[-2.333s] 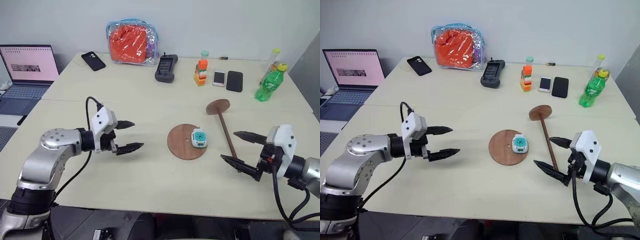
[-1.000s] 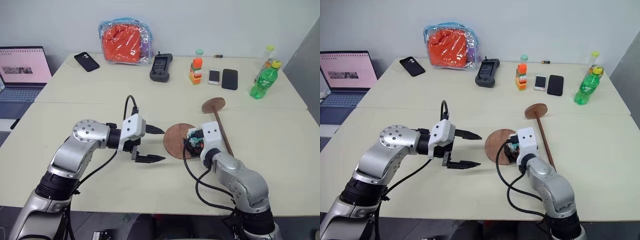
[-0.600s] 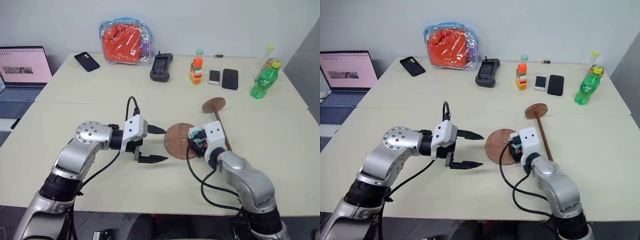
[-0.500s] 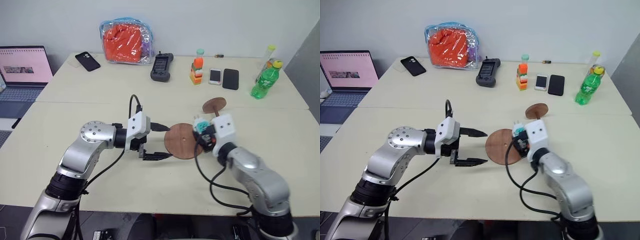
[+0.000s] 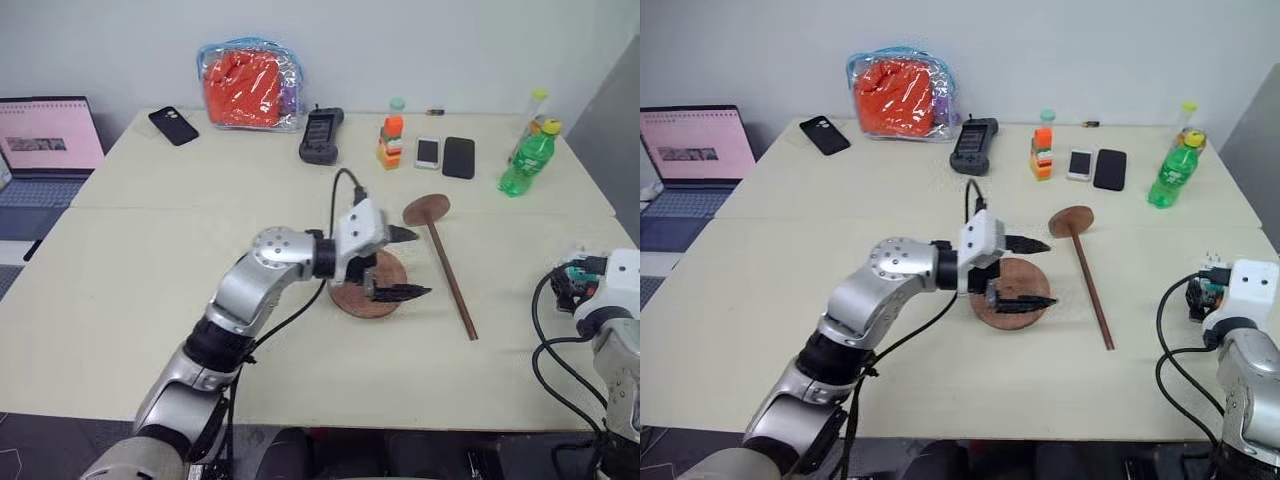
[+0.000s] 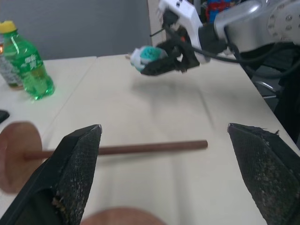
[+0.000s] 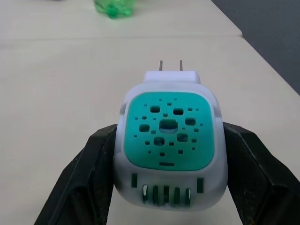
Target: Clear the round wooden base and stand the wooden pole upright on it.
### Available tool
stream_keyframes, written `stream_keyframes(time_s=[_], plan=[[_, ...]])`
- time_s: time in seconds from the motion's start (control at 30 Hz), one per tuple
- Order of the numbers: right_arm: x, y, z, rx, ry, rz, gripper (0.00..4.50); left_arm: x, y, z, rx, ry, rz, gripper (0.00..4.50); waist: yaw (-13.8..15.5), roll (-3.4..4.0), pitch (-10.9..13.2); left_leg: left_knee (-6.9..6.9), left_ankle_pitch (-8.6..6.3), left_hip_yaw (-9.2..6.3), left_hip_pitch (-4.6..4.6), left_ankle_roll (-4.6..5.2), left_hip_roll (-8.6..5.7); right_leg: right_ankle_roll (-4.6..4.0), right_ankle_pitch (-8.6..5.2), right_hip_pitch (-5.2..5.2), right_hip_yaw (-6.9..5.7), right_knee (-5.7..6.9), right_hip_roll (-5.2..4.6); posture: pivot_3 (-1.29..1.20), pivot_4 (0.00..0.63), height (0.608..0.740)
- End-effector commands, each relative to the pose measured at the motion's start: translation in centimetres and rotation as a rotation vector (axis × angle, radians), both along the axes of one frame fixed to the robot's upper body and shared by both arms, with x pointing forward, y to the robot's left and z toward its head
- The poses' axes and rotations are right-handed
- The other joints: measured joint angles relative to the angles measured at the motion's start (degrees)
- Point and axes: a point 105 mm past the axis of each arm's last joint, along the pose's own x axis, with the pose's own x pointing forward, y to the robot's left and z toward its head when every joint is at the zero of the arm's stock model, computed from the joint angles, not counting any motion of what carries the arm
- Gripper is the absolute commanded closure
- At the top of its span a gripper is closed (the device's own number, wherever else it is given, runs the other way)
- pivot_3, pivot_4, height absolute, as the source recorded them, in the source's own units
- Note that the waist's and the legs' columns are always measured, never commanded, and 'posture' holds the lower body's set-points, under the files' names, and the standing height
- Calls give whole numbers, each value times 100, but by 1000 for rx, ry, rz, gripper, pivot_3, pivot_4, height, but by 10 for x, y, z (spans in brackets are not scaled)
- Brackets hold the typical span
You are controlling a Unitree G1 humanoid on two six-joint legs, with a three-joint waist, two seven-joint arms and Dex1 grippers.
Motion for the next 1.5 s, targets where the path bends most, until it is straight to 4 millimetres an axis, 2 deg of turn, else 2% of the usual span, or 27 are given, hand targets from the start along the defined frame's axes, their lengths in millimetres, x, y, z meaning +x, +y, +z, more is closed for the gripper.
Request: stream_keyframes(time_s=[0.03,0.17,0.23,0.27,0.4,0.63,0.7,0.77,0.93,0.97,1.07,1.13,1.27,1.5], plan=[[8,-13,5,28,-54,-25,1664,-3,-24,14,-22,-52,-21,0,-1,1,-1,0,0,1,0,0,0,0,0,0,1,1,0,0,150,740],[7,-16,0,48,-57,-51,1664,-11,-25,9,6,-64,-55,0,9,10,-3,0,1,1,-2,0,0,2,-1,0,1,-1,-1,0,150,740],[6,-17,-1,70,-63,-64,962,-11,-24,8,9,-64,-51,0,9,11,-3,0,1,1,-2,-1,1,2,-1,-1,1,0,-2,0,150,740],[5,-17,1,70,-73,-70,917,-10,-23,7,10,-60,-49,0,13,11,-3,0,1,-1,-2,-1,1,2,-1,0,1,1,-2,0,150,740],[3,-15,11,62,-113,-69,93,-9,-20,5,17,-50,-45,0,20,11,-3,1,2,0,-3,-2,0,2,-1,0,0,1,-6,0,150,740],[-1,-11,32,7,-150,-45,35,-9,-15,2,31,-42,-41,0,23,11,-3,2,2,-1,-3,-2,-1,2,-1,1,-1,0,-5,0,150,740],[-2,8,63,-84,-175,95,35,-4,0,1,68,-44,-25,0,22,15,-1,2,2,-1,-4,-2,-1,2,-1,1,-2,0,-5,0,150,740],[-3,30,81,-156,-159,238,35,1,13,0,99,-45,-3,0,1,35,6,2,2,1,-4,-2,-3,3,-2,0,2,0,-6,0,150,740],[-2,62,95,-243,-50,461,35,10,37,0,140,-44,59,0,13,27,8,1,1,-19,0,0,5,2,-2,12,-18,-7,4,0,150,740],[2,71,98,-220,-44,494,35,14,49,-1,160,-46,96,0,16,28,9,2,1,-17,-1,0,2,2,-2,12,-18,-8,2,0,150,740],[10,106,97,-156,-6,632,35,23,81,-9,242,-63,189,0,-25,24,11,3,1,-10,0,0,0,2,-1,10,-8,-8,-3,0,150,740],[16,120,96,-94,12,686,35,24,90,-15,286,-72,215,0,-20,23,12,1,1,-15,1,1,5,2,-2,8,-13,-9,0,0,150,740],[32,136,85,-73,142,711,35,24,100,-25,352,-95,234,0,60,22,13,2,1,-22,-16,0,2,2,-2,4,-23,-20,-10,0,150,740],[71,155,69,48,324,755,35,16,95,-36,354,-85,214,0,28,21,13,7,2,-15,-30,0,-2,5,0,-3,-20,-33,-27,0,150,740]])
